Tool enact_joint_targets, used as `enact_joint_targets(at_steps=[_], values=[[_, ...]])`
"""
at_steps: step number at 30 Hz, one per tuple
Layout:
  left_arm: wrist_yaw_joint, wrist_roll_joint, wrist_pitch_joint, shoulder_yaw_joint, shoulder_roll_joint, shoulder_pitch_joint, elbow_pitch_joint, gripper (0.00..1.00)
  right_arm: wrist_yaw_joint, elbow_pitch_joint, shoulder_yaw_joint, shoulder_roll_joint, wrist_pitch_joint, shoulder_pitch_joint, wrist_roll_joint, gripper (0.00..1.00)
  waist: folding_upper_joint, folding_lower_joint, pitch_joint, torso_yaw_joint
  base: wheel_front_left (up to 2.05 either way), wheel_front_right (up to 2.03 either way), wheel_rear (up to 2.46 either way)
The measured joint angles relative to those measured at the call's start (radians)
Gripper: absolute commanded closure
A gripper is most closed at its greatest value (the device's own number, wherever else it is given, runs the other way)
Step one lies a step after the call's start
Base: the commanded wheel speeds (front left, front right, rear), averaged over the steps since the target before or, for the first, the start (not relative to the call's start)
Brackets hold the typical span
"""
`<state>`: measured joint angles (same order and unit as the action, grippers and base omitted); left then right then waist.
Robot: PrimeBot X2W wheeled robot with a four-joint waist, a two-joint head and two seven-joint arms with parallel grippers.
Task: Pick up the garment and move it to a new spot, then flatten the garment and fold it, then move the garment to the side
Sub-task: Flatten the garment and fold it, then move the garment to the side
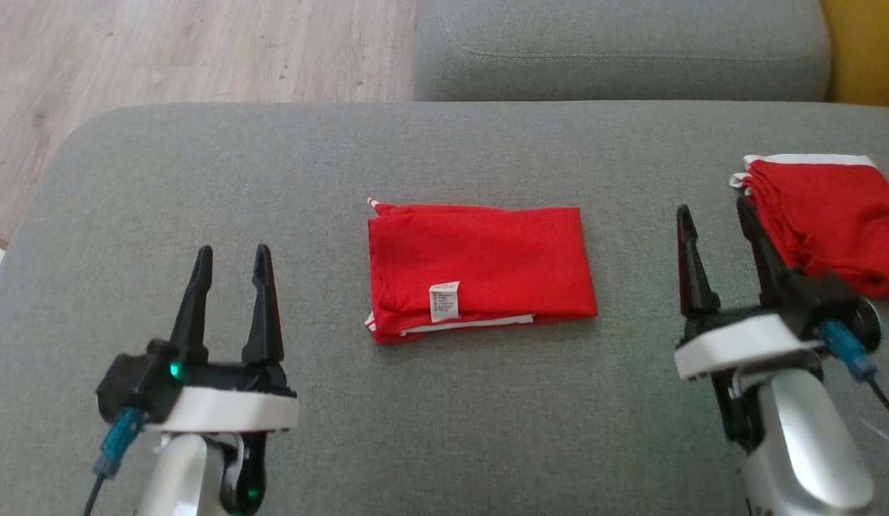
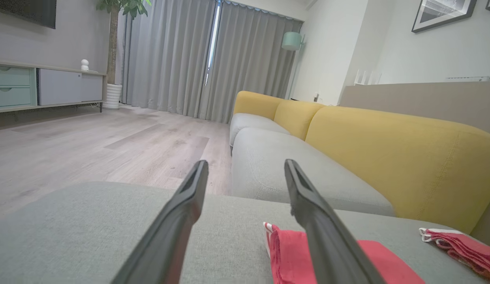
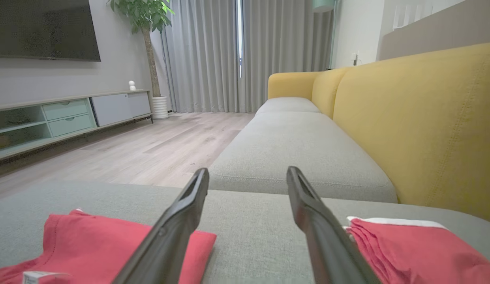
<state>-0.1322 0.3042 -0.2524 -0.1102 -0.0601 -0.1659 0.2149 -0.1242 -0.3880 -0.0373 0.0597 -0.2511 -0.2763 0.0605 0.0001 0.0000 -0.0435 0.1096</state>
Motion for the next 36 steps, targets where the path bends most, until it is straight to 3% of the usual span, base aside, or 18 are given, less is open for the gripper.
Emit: enact_joint_targets(at_steps=[7, 22, 30, 36], values=[[0.000, -0.016, 0.000, 0.011, 0.006, 0.051, 0.000, 0.00, 0.000, 0.057, 0.019, -0.004, 0.000, 0.099, 0.020, 0.00, 0.0000, 0.0000, -0.002, -0.006, 0.00, 0.00, 0.00], [0.000, -0.024, 0.000, 0.005, 0.010, 0.050, -0.015, 0.00, 0.000, 0.066, 0.023, -0.007, 0.000, 0.102, 0.035, 0.00, 0.0000, 0.0000, -0.018, 0.017, 0.00, 0.00, 0.00], [0.000, -0.019, 0.000, -0.035, 0.012, 0.019, -0.020, 0.00, 0.000, -0.007, 0.007, -0.007, 0.008, 0.017, 0.018, 0.00, 0.0000, 0.0001, -0.067, 0.061, 0.00, 0.00, 0.00], [0.000, 0.004, 0.000, -0.079, 0.012, -0.024, -0.023, 0.00, 0.000, -0.161, 0.039, -0.007, 0.088, -0.082, 0.010, 0.00, 0.0000, 0.0001, -0.108, 0.122, 0.00, 0.00, 0.00]])
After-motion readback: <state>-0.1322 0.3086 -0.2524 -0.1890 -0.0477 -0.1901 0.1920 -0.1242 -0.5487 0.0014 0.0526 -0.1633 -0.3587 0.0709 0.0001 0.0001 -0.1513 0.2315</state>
